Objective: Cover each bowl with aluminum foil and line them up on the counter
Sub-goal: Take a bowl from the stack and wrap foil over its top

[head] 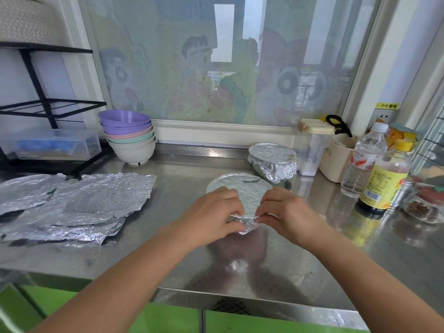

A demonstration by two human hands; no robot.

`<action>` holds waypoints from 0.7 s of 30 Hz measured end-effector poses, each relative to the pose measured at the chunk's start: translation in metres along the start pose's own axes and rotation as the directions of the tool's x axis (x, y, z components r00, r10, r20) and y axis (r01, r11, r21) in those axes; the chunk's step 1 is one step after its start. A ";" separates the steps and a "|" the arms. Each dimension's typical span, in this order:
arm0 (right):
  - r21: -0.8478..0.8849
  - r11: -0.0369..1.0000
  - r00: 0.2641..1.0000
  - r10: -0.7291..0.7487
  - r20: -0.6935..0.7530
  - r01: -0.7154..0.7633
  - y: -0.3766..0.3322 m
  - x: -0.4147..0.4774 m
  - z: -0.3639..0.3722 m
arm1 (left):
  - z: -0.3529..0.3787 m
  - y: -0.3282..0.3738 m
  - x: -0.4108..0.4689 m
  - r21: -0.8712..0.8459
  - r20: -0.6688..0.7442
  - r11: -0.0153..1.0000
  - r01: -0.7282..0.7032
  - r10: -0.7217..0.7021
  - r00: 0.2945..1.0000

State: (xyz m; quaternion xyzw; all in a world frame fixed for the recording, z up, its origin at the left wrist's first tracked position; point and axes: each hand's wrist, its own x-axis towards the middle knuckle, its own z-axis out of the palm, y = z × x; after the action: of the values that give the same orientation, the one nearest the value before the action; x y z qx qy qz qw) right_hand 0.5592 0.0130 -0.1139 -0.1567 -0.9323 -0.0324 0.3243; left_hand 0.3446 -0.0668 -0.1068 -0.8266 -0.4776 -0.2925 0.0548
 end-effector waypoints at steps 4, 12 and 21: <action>0.001 1.000 1.000 -0.014 0.027 0.014 -0.009 0.003 0.002 | 0.005 0.008 0.004 0.034 -0.032 0.999 -0.036 0.037 0.999; 0.054 0.998 1.000 0.010 0.025 -0.011 0.005 -0.004 -0.007 | -0.004 -0.004 0.003 -0.012 0.046 0.999 0.043 -0.043 0.998; -0.114 0.988 0.994 -0.106 -0.013 0.104 -0.013 0.006 0.001 | 0.003 0.003 0.009 0.017 0.029 1.000 0.025 -0.026 0.999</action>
State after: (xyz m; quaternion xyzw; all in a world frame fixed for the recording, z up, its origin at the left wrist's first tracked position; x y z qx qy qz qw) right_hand 0.5496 0.0022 -0.1106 -0.1251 -0.9328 -0.1038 0.3217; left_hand 0.3515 -0.0607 -0.1040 -0.8243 -0.4912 -0.2769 0.0509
